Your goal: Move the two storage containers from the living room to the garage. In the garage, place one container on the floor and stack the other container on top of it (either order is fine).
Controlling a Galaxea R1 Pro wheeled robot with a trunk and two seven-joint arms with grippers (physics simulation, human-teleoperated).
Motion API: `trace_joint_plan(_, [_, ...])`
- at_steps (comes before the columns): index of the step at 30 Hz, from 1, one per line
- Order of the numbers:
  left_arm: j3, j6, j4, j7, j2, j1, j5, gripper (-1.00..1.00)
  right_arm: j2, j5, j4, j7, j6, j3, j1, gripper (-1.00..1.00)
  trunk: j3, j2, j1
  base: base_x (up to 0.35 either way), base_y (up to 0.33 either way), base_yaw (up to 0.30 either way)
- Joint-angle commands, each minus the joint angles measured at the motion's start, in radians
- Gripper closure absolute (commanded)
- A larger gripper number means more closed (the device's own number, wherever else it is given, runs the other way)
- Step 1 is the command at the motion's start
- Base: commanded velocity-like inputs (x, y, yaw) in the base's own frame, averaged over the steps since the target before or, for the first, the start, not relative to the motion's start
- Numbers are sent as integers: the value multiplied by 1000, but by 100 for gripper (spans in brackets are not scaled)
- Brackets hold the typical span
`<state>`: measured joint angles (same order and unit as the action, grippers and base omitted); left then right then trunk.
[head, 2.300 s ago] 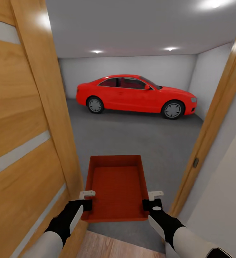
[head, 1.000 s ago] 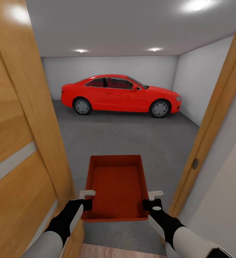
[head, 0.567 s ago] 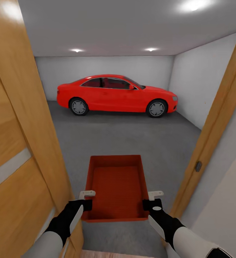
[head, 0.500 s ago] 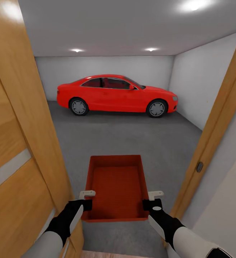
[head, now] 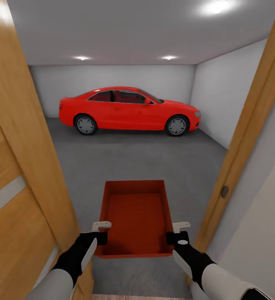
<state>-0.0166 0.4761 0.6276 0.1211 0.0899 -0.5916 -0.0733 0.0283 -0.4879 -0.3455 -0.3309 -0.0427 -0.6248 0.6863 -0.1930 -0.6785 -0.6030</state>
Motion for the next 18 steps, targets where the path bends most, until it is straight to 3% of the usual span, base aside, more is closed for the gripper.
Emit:
trace_joint_plan(1, [6,-4,4,34,1,0,31,100,19,-18,-1,-8,-5,-4,1,100,-2,-2,0,0,0,-212])
trace_joint_plan(7, [6,-4,5,34,1,0,32,100,19,-18,-1,-8,-5,-4,1,100,-2,-2,0,0,0,-155])
trace_joint_plan(18, [6,-4,6,34,1,0,31,100,19,-18,-1,-8,-5,-4,1,100,-2,-2,0,0,0,-9])
